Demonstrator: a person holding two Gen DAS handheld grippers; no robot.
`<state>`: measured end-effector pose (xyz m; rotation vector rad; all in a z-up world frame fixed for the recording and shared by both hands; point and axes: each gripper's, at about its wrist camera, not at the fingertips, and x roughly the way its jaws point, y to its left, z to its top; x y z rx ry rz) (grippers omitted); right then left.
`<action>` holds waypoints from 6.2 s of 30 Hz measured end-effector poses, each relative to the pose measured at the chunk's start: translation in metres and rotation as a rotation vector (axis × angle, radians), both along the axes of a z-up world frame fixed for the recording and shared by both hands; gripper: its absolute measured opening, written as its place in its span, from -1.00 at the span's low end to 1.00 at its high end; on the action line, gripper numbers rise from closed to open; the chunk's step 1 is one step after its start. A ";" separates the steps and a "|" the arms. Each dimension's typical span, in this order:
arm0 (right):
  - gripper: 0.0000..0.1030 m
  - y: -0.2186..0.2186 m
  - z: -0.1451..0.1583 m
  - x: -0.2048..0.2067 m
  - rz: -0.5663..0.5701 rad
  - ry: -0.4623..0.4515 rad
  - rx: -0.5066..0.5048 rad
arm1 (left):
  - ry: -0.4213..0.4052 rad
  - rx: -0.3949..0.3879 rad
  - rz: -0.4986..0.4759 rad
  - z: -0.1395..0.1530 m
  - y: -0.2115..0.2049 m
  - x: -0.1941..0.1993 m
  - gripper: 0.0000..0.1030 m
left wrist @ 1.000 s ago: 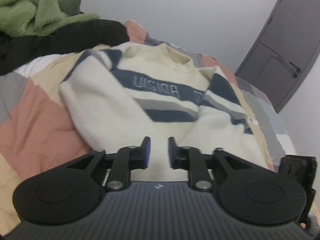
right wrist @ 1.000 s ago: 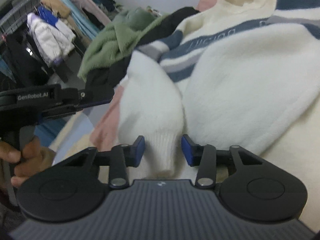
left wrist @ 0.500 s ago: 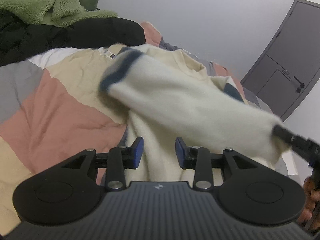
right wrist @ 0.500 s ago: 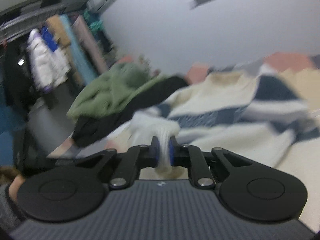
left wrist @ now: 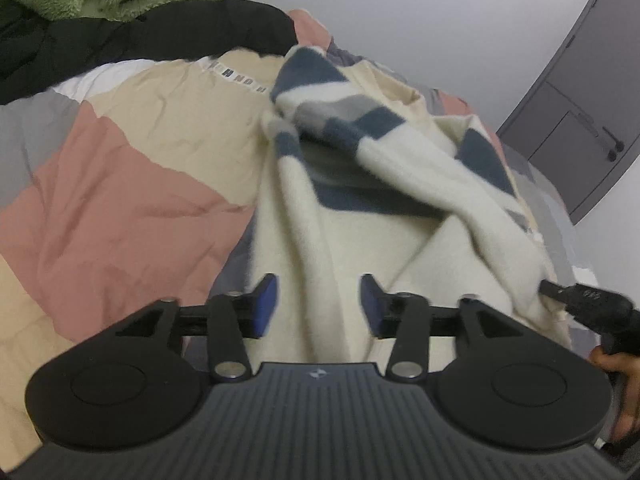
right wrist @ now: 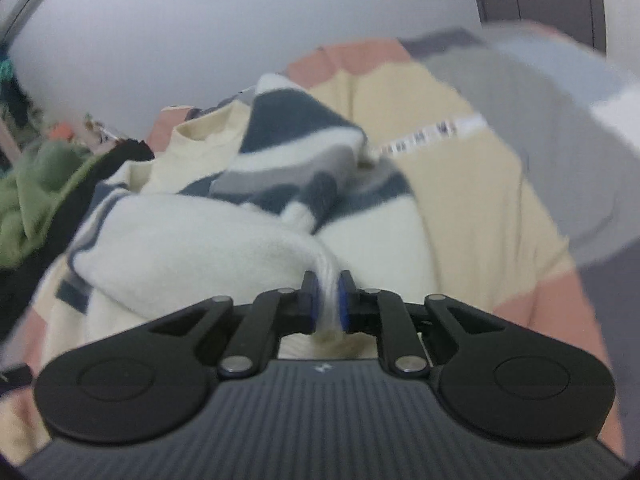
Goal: Fold large clothes
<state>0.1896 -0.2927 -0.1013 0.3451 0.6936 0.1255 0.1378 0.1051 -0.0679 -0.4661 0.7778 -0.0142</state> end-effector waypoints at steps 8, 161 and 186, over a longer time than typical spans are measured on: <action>0.45 -0.008 0.017 -0.039 -0.061 -0.005 0.014 | 0.035 0.037 -0.021 -0.012 -0.008 -0.003 0.28; 0.18 0.037 0.020 0.020 0.163 -0.065 -0.010 | -0.114 -0.004 -0.233 0.005 -0.047 0.089 0.42; 0.00 0.029 -0.004 0.047 0.120 -0.017 -0.053 | -0.080 0.100 -0.171 -0.018 -0.048 0.094 0.42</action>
